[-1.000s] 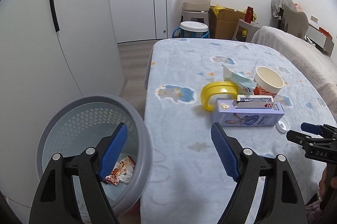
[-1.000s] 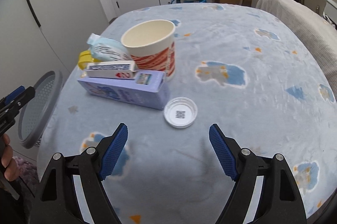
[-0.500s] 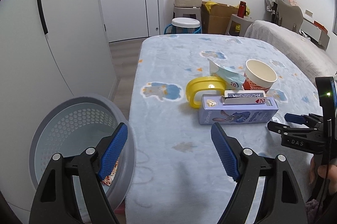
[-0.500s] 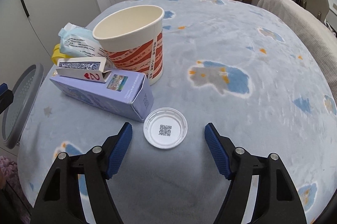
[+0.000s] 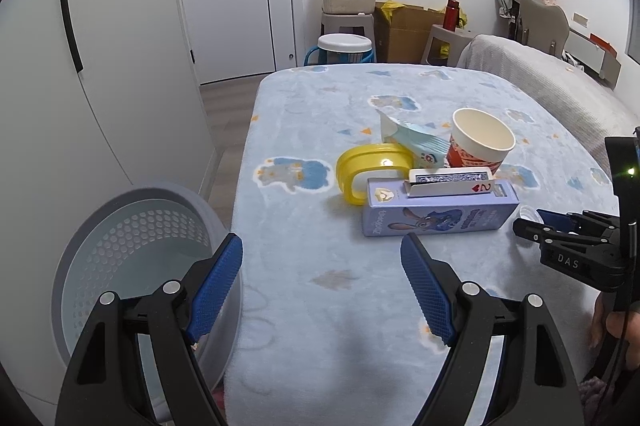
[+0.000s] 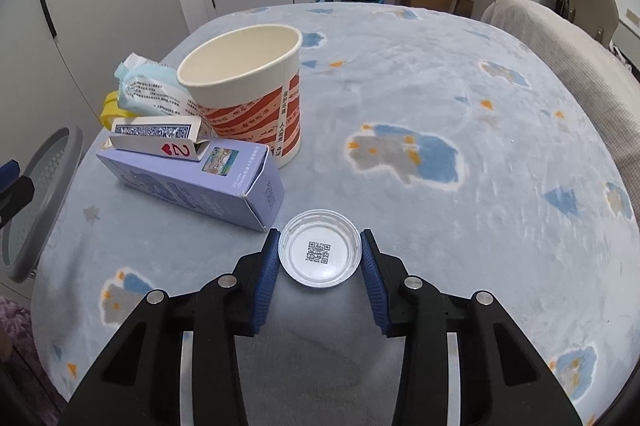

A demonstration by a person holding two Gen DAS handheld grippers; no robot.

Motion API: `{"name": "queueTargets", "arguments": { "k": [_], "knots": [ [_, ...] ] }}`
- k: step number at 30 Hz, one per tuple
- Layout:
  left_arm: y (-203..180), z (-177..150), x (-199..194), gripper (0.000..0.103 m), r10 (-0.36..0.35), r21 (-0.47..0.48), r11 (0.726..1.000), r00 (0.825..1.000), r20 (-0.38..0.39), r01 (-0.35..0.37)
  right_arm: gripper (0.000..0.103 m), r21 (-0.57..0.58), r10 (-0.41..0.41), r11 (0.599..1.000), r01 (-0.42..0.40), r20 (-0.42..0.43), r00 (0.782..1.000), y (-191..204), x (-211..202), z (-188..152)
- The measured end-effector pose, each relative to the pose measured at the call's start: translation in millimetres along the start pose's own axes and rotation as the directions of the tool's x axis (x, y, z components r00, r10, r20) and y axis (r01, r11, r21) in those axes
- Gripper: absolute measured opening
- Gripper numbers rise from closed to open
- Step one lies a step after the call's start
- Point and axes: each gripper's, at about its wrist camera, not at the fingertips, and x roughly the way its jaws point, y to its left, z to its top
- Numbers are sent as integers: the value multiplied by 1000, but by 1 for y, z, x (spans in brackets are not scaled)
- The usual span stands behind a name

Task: Collect trash
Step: 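Grasp the red-printed paper cup rim with the left gripper while the right holds the lid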

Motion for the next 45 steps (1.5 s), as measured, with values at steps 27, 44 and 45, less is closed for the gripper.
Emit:
{"name": "queueTargets", "arguments": {
  "k": [27, 44, 45],
  "knots": [
    [-131, 61, 33, 78, -148, 127, 981, 989, -6, 148, 40, 226, 81, 969, -104, 112, 990, -86, -52, 15],
    [-159, 71, 92, 78, -84, 141, 985, 992, -94, 97, 40, 265, 136, 949, -174, 154, 979, -106, -68, 20],
    [-160, 72, 95, 78, -80, 142, 986, 992, -94, 93, 40, 266, 138, 948, -175, 154, 978, -106, -68, 20]
  ]
}}
